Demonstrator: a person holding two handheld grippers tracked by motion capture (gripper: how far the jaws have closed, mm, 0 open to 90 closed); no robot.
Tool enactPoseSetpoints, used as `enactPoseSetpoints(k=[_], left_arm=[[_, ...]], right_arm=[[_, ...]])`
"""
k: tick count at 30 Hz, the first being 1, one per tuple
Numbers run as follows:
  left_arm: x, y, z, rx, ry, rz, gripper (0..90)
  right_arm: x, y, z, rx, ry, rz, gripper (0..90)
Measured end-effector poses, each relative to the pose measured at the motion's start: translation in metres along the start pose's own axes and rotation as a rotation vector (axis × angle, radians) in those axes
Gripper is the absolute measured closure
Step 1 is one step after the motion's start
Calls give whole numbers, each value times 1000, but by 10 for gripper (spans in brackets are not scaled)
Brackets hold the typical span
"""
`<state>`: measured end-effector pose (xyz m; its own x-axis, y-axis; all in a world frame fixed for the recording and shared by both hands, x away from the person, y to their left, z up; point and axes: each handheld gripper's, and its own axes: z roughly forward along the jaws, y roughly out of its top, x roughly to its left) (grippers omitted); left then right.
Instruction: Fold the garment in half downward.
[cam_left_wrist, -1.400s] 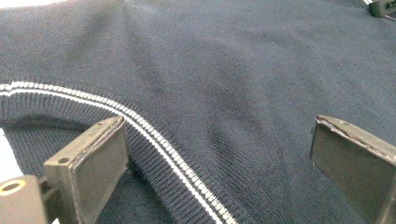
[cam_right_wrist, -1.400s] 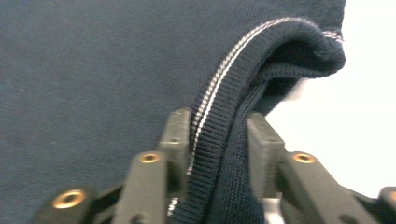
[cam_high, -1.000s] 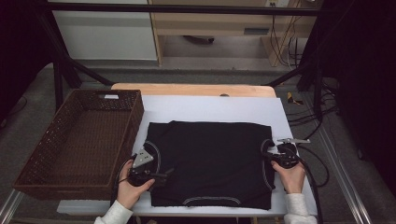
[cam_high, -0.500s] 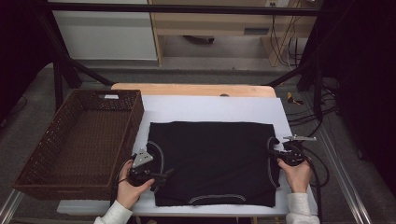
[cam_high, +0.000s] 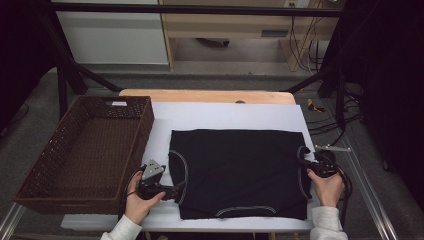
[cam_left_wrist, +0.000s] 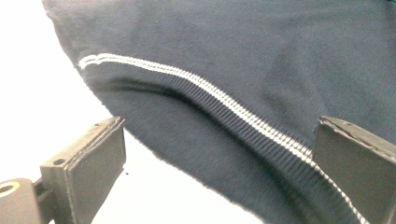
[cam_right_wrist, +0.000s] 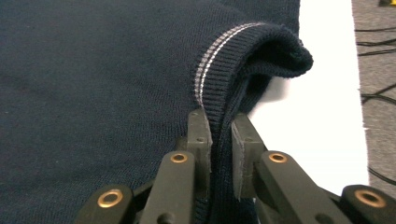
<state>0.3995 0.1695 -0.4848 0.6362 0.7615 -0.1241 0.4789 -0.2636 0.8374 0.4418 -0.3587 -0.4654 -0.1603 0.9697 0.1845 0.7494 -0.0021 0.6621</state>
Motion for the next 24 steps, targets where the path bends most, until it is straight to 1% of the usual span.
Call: enactPoseSetpoints(k=[3,7,11,16,17,20,21,24], left_arm=[[0,0,0,1,-2,0,25],[0,0,0,2,-5,-1,24],[0,0,0,4,-16,4,24],[0,0,1,11,-19,6,22],[0,0,2,13,-19,3,22],[1,0,1,11,-25,2,26],[0,1,1,13,-27,5,31],[0,1,2,22,-30,9,37]], right_arm=[[-6,-2,1,-5,-6,3,809],[-7,-2,1,-9,-16,2,808],[-9,-4,2,-16,-9,5,804],[-10,-6,3,-32,5,14,788],[-10,-6,3,-36,5,5,780],[-7,-6,2,-45,4,-17,717],[-6,-5,2,-57,-8,-34,684],[-2,-4,-2,-83,-30,-56,577]])
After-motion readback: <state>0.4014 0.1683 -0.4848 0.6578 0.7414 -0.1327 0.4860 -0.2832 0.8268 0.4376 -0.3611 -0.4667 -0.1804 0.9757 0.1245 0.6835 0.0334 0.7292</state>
